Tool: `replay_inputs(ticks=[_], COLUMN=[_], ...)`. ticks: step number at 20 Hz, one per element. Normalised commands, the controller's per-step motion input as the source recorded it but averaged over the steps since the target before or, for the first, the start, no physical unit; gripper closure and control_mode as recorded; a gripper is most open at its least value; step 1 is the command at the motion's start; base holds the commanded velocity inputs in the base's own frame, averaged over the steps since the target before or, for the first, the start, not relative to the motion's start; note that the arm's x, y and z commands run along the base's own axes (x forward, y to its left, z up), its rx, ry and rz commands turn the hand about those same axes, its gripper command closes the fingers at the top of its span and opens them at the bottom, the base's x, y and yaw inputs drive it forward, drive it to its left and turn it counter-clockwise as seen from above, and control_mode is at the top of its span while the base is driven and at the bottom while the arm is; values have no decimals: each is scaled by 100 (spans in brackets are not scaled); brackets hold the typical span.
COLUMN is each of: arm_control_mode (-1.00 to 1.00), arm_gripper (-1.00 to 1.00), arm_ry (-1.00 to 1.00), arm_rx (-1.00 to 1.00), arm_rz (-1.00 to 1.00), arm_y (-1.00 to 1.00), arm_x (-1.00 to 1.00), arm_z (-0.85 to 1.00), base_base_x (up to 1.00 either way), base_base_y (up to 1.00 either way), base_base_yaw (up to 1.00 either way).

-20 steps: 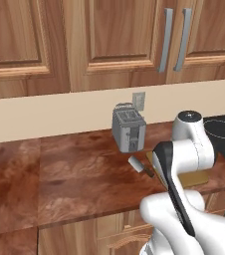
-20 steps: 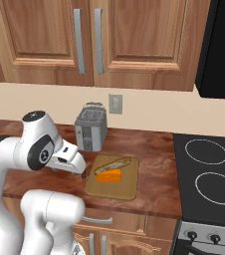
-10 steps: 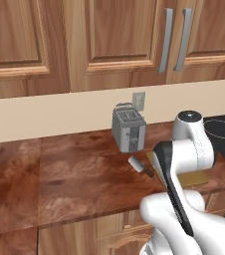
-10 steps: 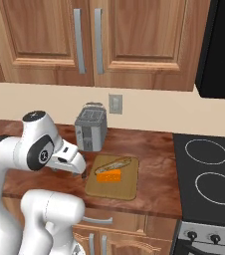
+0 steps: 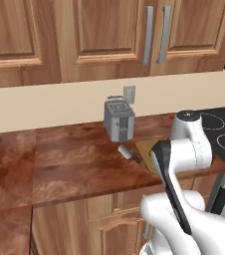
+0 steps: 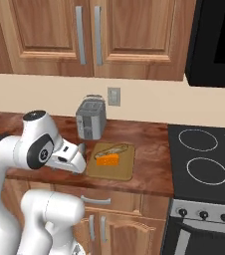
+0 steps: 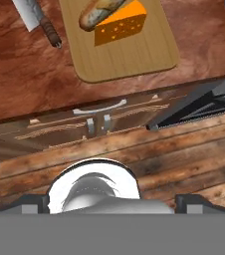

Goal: Retrieve the sausage and cheese from the fridge and place them on the cutting board on the counter.

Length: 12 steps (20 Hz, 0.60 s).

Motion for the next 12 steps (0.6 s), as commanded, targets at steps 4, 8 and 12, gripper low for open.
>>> replay_inputs(ticks=[4, 8, 12], arm_control_mode=[100, 100, 100], arm_gripper=[-100, -100, -100], arm_ry=[0, 0, 0], arm_rx=[0, 0, 0], arm_rz=[0, 0, 0], arm_y=[0, 0, 0], arm_x=[0, 0, 0], arm_z=[0, 0, 0], base_base_x=[-21, 76, 26], base_base_y=[-29, -80, -79], base_base_yaw=[-9, -42, -62])
